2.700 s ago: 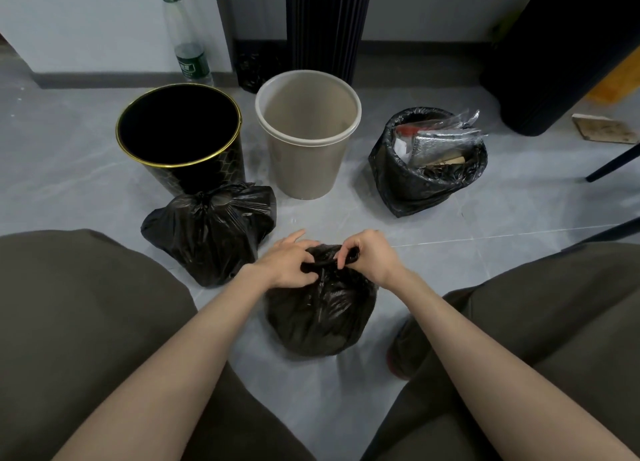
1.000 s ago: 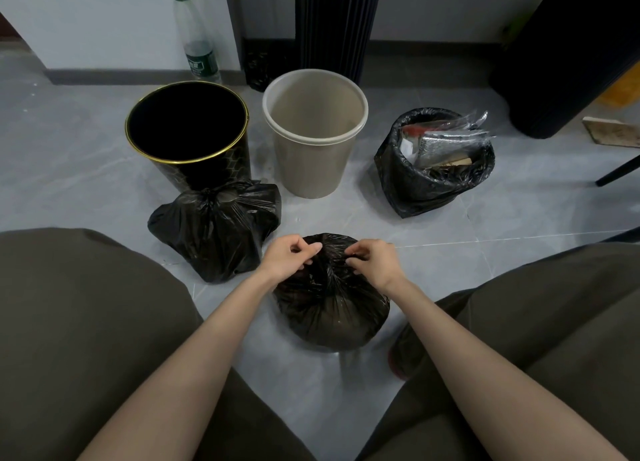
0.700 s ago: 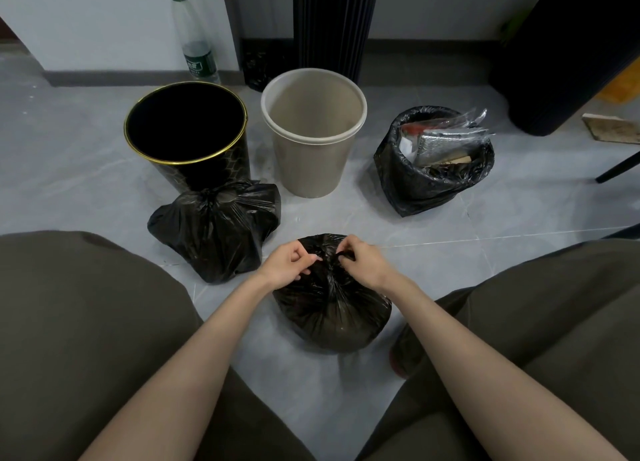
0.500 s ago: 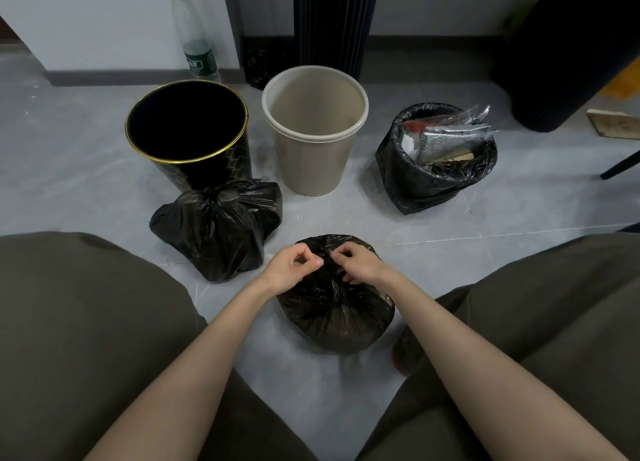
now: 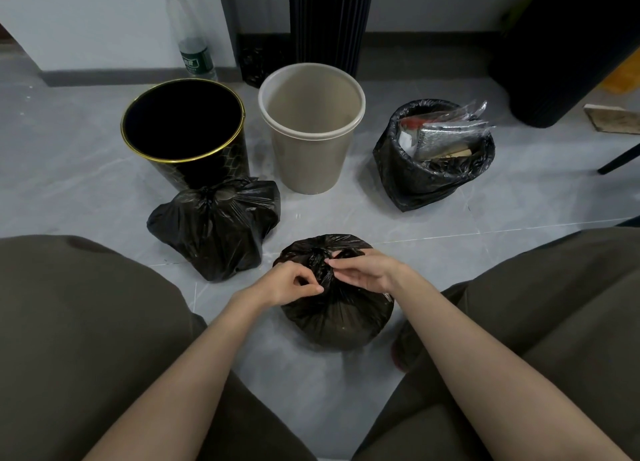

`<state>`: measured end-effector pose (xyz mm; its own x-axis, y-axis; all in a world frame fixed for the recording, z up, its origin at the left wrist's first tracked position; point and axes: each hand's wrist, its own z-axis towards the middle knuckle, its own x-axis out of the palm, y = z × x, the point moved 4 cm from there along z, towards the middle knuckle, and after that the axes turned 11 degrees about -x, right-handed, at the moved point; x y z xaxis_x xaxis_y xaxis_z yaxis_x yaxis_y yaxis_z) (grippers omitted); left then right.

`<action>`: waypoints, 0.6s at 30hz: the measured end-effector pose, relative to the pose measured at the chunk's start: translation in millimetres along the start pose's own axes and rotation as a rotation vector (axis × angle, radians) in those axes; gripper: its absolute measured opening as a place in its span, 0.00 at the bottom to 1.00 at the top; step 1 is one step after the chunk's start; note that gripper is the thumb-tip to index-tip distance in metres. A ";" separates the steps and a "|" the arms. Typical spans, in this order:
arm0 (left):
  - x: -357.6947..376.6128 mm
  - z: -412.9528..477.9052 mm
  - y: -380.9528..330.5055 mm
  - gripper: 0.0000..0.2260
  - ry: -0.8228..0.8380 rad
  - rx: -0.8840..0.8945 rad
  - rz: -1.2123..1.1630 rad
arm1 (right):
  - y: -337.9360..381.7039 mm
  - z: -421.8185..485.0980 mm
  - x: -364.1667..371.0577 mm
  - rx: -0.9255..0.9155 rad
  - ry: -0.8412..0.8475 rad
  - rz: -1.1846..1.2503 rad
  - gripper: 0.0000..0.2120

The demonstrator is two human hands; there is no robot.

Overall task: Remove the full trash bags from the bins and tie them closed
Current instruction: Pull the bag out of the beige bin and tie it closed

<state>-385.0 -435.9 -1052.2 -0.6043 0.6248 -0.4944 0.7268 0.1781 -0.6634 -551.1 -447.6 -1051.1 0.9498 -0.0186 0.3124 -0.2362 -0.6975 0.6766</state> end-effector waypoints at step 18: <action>-7.7 16.9 -9.8 0.13 -0.388 -0.162 -0.318 | 1.2 -4.7 1.3 -0.196 -0.073 -0.029 0.03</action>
<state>-393.0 -455.3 -1051.4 -0.8576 0.1985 -0.4744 0.5100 0.4472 -0.7348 -551.1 -445.1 -1046.8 0.9673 -0.0577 0.2469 -0.2376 -0.5461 0.8033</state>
